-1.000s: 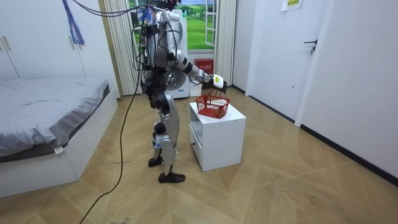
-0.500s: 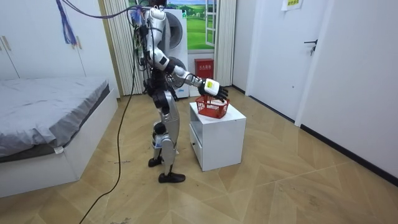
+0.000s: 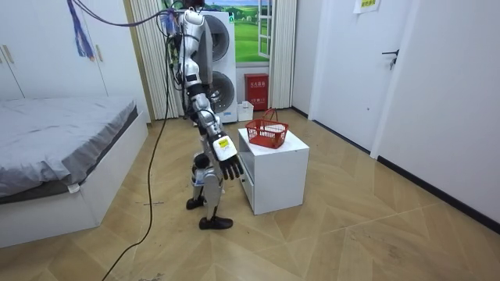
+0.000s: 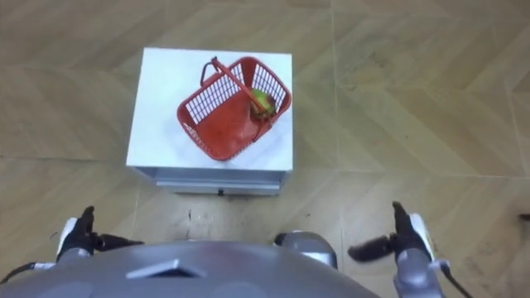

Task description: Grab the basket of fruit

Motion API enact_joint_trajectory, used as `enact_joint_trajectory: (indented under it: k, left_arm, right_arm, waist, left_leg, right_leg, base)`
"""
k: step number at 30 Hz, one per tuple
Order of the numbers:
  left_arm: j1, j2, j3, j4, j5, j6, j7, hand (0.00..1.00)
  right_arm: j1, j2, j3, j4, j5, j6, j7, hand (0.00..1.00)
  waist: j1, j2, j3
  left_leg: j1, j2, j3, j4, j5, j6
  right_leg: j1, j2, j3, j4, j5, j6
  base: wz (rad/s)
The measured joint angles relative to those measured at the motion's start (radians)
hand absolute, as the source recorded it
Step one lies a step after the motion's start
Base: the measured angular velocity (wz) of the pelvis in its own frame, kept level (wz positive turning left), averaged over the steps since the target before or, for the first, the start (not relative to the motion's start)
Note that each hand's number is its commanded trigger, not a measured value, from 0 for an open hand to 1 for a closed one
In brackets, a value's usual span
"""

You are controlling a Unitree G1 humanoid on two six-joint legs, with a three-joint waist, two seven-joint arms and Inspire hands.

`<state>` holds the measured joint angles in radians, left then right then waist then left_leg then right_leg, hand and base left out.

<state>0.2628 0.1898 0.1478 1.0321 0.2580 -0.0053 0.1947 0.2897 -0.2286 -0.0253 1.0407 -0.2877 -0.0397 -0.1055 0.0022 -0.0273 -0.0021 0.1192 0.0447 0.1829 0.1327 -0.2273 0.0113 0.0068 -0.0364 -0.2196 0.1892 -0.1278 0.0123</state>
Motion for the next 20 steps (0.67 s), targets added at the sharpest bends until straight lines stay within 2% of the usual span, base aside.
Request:
enact_joint_trajectory:
  k: [3, 4, 9, 10, 13, 20]
  left_arm:
    - [0.012, -0.019, 0.048, 0.011, 0.037, 0.041, -0.001, 0.00]
    - [0.014, -0.025, 0.049, 0.013, 0.048, 0.052, -0.002, 0.00]
    - [0.012, -0.052, 0.046, 0.028, 0.061, 0.074, -0.009, 0.00]
    - [0.013, -0.058, 0.045, 0.028, 0.061, 0.080, -0.009, 0.00]
    - [0.016, -0.061, 0.043, 0.036, 0.061, 0.097, -0.012, 0.00]
    - [0.010, -0.060, 0.047, 0.044, 0.108, 0.132, -0.054, 0.00]
  right_arm:
    - [-0.004, 0.010, 0.000, 0.063, -0.023, 0.035, 0.054, 0.00]
    - [-0.011, 0.021, 0.002, 0.095, -0.023, 0.054, 0.079, 0.00]
    - [-0.036, 0.066, 0.002, 0.169, -0.006, 0.118, 0.170, 0.00]
    - [-0.039, 0.070, 0.002, 0.169, 0.005, 0.129, 0.184, 0.00]
    - [-0.061, 0.074, 0.001, 0.171, 0.015, 0.151, 0.211, 0.00]
    - [-0.107, 0.073, -0.047, 0.182, 0.023, 0.173, 0.241, 0.00]
  waist:
    - [0.002, -0.005, 0.0028]
    - [0.004, -0.006, 0.0013]
    - [0.001, -0.010, 0.0028]
    - [0.001, -0.006, 0.0012]
    - [0.000, -0.002, 0.0019]
    - [0.000, 0.003, 0.0017]
  left_leg:
    - [0.013, 0.000, -0.004, 0.004, -0.002, 0.000]
    - [0.019, -0.001, -0.008, 0.004, -0.002, -0.001]
    - [0.035, -0.007, -0.047, 0.004, -0.005, 0.000]
    - [0.035, -0.008, -0.052, 0.004, -0.005, 0.000]
    - [0.049, -0.008, -0.055, 0.002, -0.005, 0.000]
    - [0.060, -0.007, -0.063, 0.003, -0.006, 0.000]
  right_leg:
    - [0.011, -0.001, -0.004, 0.006, -0.008, 0.001]
    - [0.018, -0.002, -0.007, 0.009, -0.014, 0.003]
    - [0.048, -0.012, -0.041, 0.011, -0.029, 0.009]
    - [0.051, -0.014, -0.046, 0.011, -0.031, 0.010]
    - [0.067, -0.014, -0.048, 0.013, -0.037, 0.012]
    - [0.081, -0.014, -0.057, 0.014, -0.041, 0.010]
  base:
    - [0.05]
    - [0.12]
    - [0.22]
    - [0.16]
    - [0.06]
    - [0.03]
